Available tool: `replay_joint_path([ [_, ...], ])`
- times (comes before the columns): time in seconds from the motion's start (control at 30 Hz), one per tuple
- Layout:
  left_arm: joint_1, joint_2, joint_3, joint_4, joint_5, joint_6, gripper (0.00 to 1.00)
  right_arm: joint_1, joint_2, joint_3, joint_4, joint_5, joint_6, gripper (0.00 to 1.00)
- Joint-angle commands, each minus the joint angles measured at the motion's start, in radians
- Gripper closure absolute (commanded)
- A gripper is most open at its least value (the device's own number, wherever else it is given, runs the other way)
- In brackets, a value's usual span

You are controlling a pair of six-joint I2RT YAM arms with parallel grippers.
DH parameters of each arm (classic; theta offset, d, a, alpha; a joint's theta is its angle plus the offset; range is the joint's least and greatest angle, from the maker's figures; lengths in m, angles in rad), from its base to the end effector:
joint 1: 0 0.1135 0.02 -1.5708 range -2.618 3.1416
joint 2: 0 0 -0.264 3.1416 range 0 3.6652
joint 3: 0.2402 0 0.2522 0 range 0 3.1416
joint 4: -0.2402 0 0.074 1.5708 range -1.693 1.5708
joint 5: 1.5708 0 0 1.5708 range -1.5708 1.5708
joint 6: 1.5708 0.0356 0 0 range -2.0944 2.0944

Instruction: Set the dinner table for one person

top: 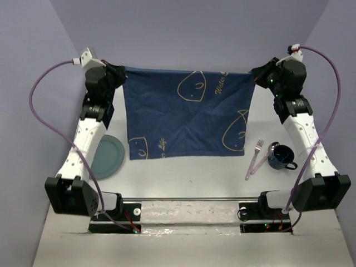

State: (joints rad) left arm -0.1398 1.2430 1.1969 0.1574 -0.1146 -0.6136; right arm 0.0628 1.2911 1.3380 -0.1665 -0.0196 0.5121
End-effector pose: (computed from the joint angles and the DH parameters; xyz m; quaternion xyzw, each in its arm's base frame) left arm 0.2889 -0.0365 0.4242 -0.1977 0.6370 -0.2382 0.7060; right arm 0.2972 0.0194 0.4256 0.1603 0.7307 0.1952 0.6342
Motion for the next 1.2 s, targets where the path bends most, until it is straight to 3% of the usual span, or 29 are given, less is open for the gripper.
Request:
replay_joint_path([
  [0.0,0.101,0.136,0.355,-0.063,0.214,-0.011,1.0,-0.012,0.049,0.231,0.048,0.03,-0.034,1.0],
  [0.07,0.105,0.211,0.526,-0.129,0.279,0.011,1.0,-0.012,0.065,0.331,0.01,0.029,-0.038,1.0],
  [0.23,0.109,0.182,0.538,-0.139,0.314,0.011,1.0,-0.012,-0.005,0.294,-0.002,0.027,-0.035,1.0],
  [0.33,0.124,0.106,0.365,-0.078,0.331,-0.004,1.0,-0.012,-0.059,0.134,0.028,-0.009,-0.023,1.0],
  [0.53,0.178,-0.085,-0.127,0.071,0.372,-0.058,1.0,-0.012,-0.168,-0.279,0.125,-0.033,0.026,1.0],
  [0.67,0.181,-0.139,-0.466,0.171,0.354,-0.087,1.0,-0.012,-0.148,-0.5,0.222,-0.029,0.06,1.0],
  [0.93,0.183,-0.108,-0.752,0.321,0.328,-0.123,1.0,-0.012,0.008,-0.709,0.344,-0.086,0.103,1.0],
  [1.17,0.181,-0.203,-0.919,0.327,0.305,-0.136,1.0,-0.012,-0.033,-0.833,0.348,-0.109,0.123,1.0],
])
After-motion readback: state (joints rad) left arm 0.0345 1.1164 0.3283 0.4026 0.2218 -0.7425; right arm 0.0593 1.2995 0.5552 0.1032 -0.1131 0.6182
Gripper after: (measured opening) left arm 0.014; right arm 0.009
